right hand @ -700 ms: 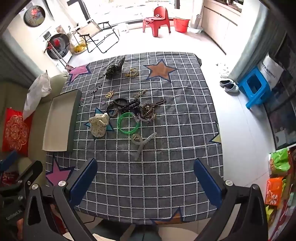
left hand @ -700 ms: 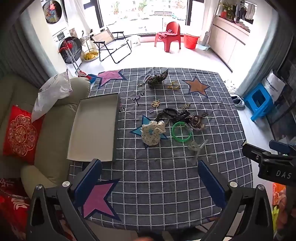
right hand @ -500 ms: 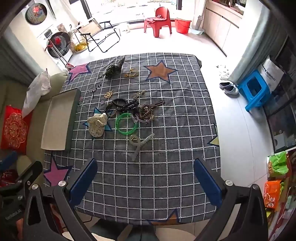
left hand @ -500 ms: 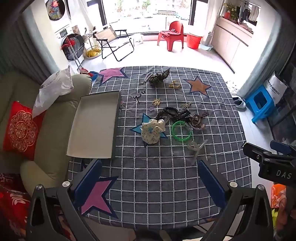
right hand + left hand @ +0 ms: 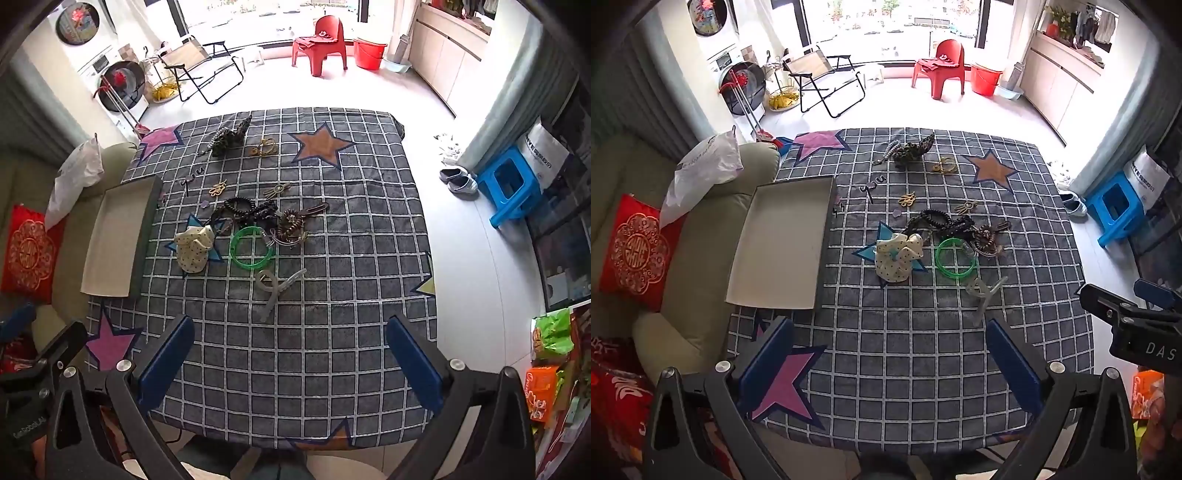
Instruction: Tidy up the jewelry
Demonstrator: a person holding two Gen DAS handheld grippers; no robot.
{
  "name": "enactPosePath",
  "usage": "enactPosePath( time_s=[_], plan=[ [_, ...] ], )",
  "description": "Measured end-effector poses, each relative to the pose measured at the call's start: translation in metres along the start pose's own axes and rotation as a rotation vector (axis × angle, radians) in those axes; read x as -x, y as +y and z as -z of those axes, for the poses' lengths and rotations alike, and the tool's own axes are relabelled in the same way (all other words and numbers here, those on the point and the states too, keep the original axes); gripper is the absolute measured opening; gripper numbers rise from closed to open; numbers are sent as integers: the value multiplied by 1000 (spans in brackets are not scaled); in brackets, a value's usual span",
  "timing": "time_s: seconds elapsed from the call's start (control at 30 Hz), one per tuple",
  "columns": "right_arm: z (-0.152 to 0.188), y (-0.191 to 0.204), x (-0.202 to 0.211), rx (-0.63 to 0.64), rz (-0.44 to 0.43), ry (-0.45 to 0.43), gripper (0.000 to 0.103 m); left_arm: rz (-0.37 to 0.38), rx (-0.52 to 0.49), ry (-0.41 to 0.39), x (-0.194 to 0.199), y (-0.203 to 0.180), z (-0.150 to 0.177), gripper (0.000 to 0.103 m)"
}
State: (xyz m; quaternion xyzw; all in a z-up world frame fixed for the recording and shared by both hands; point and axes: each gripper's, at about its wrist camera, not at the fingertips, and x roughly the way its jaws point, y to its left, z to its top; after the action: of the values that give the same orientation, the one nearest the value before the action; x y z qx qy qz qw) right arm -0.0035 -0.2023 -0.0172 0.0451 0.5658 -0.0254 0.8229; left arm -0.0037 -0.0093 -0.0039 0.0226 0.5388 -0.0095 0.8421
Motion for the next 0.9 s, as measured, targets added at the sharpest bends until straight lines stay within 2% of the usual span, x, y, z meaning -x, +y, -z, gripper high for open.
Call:
enactPosePath(
  time_s=[0.9],
  plan=[
    [1, -1, 0, -1, 3, 2, 103, -5, -3, 4, -1, -1, 2, 103]
  ],
)
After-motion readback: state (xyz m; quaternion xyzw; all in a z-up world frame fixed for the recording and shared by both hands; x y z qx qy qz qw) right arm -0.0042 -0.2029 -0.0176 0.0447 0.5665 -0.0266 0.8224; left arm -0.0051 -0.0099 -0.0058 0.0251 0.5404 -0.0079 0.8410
